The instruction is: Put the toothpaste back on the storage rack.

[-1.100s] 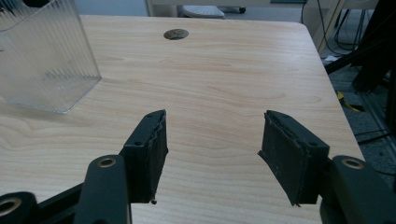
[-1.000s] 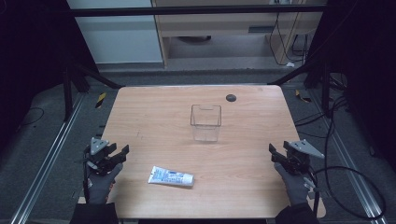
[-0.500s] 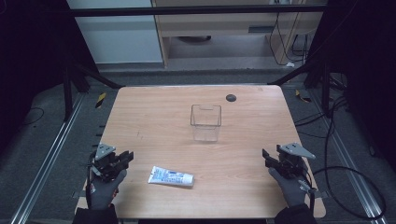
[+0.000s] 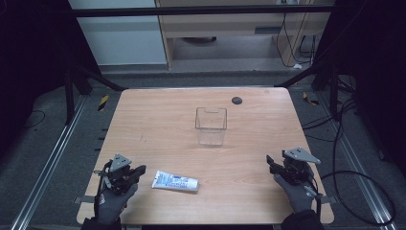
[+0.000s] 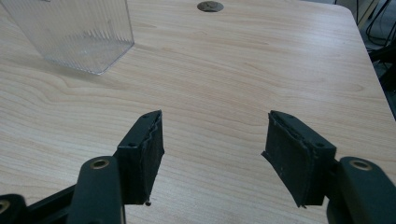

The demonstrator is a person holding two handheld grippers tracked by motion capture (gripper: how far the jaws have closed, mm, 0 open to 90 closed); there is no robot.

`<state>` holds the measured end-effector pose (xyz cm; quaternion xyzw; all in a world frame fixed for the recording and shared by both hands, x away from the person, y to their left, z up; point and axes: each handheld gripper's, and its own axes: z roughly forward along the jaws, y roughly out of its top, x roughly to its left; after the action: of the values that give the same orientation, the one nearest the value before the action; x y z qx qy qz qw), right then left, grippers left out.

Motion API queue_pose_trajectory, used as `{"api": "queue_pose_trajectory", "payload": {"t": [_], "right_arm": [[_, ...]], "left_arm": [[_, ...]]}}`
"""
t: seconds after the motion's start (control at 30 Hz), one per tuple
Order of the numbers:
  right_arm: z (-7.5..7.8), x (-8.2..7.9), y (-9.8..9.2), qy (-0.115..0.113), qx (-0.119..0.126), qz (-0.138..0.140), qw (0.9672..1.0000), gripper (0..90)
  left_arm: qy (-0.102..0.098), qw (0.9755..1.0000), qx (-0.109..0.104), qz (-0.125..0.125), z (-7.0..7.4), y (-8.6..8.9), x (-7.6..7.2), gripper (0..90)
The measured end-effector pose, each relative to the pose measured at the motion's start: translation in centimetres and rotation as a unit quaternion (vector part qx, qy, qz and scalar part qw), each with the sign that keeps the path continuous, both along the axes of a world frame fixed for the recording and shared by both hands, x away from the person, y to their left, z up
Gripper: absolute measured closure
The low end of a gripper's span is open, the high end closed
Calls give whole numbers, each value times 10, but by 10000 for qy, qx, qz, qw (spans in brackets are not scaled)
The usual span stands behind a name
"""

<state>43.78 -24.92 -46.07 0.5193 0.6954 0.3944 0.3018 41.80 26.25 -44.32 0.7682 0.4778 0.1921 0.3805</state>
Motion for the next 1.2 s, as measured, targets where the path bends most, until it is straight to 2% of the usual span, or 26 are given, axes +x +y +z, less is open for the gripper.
{"api": "queue_pose_trajectory", "payload": {"t": [0.17, 0.33, 0.53, 0.57, 0.63, 0.67, 0.9, 1.2], "right_arm": [[-1, 0, 3, 37, -81, 62, 9999, 357], [-3, 1, 5, 73, -137, 89, 9998, 349], [-3, 1, 5, 98, -161, 86, 9998, 338], [-4, 1, 5, 97, -169, 82, 9998, 336], [-4, 2, 5, 103, -175, 81, 9998, 334], [-4, 2, 5, 106, -184, 82, 9997, 331], [-5, 2, 6, 116, -202, 86, 9997, 325], [-5, 3, 6, 131, -233, 80, 9996, 318]], "left_arm": [[103, 9997, 43, -226, -3, -7, -4, 892], [307, 9981, 206, -488, -9, -18, -7, 893], [441, 9967, 270, -625, -14, -25, -8, 893], [522, 9955, 332, -714, -16, -28, -9, 892], [540, 9952, 355, -731, -17, -29, -9, 892], [606, 9941, 420, -794, -20, -33, -9, 893], [770, 9917, 510, -892, -26, -39, -8, 893], [827, 9909, 540, -910, -30, -42, -5, 893]]}}
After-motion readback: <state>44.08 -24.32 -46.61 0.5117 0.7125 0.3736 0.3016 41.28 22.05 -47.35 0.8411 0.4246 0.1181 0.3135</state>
